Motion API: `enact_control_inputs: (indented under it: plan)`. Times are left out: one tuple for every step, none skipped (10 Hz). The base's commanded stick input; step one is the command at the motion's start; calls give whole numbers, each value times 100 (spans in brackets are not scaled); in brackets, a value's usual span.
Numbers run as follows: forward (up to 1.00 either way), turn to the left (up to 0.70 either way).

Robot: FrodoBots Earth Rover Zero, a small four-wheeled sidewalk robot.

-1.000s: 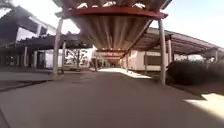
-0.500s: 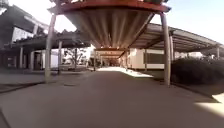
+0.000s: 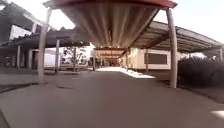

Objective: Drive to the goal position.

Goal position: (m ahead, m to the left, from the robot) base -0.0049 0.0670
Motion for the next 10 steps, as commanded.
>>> enact_control_inputs:
  plan:
    - [70, 0]
    - [70, 0]
    - [70, 0]
    - [70, 0]
    - [70, 0]
    - [70, 0]
    - [70, 0]
    - [70, 0]
    - [70, 0]
    - [70, 9]
